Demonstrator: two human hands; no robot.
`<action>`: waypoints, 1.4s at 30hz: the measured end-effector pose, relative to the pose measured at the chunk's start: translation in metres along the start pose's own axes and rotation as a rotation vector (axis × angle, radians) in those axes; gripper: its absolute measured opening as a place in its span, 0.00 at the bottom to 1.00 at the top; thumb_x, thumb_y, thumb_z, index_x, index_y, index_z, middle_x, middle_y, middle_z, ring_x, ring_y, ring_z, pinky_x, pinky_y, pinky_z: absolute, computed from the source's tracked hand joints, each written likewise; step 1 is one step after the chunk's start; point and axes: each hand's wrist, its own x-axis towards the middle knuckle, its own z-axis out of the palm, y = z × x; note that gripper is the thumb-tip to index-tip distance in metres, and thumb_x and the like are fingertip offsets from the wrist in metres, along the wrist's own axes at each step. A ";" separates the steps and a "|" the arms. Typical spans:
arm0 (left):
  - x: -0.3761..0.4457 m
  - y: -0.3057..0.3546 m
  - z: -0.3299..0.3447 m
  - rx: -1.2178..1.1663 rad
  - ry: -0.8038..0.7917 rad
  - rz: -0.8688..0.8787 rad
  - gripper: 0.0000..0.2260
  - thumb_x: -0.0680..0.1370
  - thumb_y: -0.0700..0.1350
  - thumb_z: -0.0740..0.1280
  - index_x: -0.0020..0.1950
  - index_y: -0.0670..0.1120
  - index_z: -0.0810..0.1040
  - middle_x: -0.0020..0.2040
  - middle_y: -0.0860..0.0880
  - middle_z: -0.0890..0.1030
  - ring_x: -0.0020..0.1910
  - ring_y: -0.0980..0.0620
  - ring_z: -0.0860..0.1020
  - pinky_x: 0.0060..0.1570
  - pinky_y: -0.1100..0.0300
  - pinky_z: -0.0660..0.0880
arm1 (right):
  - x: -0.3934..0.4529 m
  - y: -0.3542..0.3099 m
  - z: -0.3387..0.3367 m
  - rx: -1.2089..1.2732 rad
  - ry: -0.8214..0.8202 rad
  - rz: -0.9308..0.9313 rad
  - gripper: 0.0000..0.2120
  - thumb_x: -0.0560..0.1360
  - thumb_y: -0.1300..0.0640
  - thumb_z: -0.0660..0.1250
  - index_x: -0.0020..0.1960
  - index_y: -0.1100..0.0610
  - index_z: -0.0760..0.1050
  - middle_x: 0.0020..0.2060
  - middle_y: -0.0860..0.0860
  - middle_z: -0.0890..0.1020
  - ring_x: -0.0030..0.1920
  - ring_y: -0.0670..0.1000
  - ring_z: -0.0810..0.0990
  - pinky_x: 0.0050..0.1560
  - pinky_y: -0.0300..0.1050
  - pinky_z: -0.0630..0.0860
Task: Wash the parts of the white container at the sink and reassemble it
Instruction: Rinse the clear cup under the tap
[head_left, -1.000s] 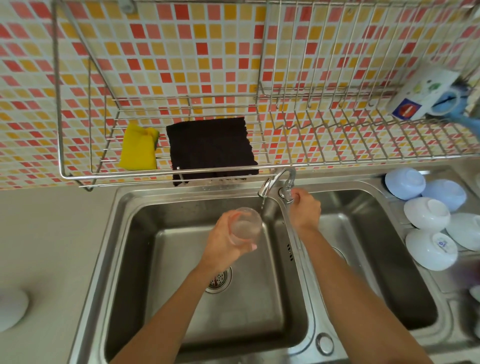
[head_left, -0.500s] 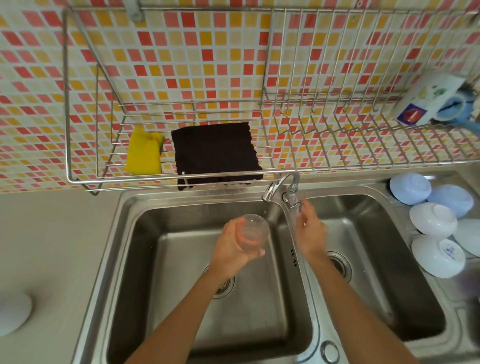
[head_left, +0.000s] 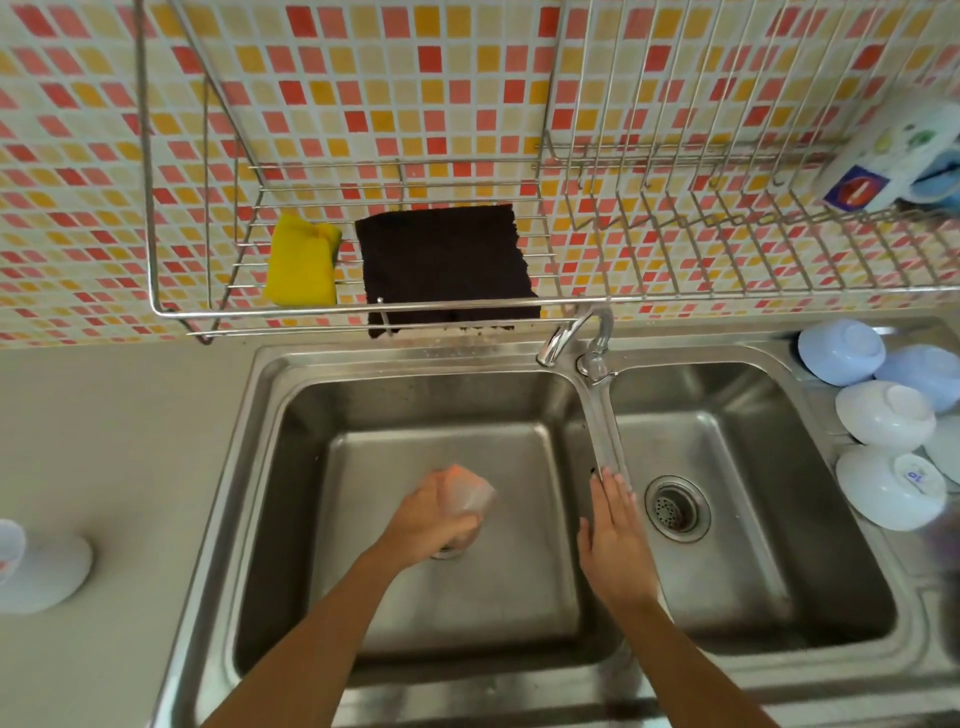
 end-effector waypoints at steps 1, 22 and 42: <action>0.001 -0.004 -0.001 0.008 -0.019 -0.020 0.25 0.69 0.49 0.71 0.62 0.54 0.66 0.48 0.55 0.78 0.45 0.60 0.77 0.37 0.68 0.73 | 0.000 -0.001 0.000 -0.018 -0.005 0.002 0.28 0.78 0.52 0.49 0.74 0.64 0.59 0.74 0.60 0.61 0.75 0.56 0.58 0.74 0.48 0.47; 0.026 0.002 -0.027 0.324 -0.170 -0.111 0.22 0.66 0.64 0.62 0.49 0.48 0.74 0.49 0.50 0.78 0.48 0.51 0.76 0.39 0.59 0.68 | -0.002 -0.002 0.001 -0.059 -0.007 0.006 0.29 0.77 0.54 0.54 0.75 0.64 0.56 0.75 0.60 0.59 0.76 0.55 0.54 0.75 0.51 0.50; -0.055 -0.045 -0.053 -0.012 0.321 0.338 0.38 0.60 0.52 0.80 0.65 0.56 0.66 0.61 0.58 0.74 0.53 0.56 0.80 0.58 0.53 0.76 | 0.019 -0.176 -0.160 0.659 0.591 -0.336 0.19 0.78 0.58 0.62 0.68 0.61 0.71 0.66 0.53 0.74 0.67 0.49 0.71 0.69 0.41 0.64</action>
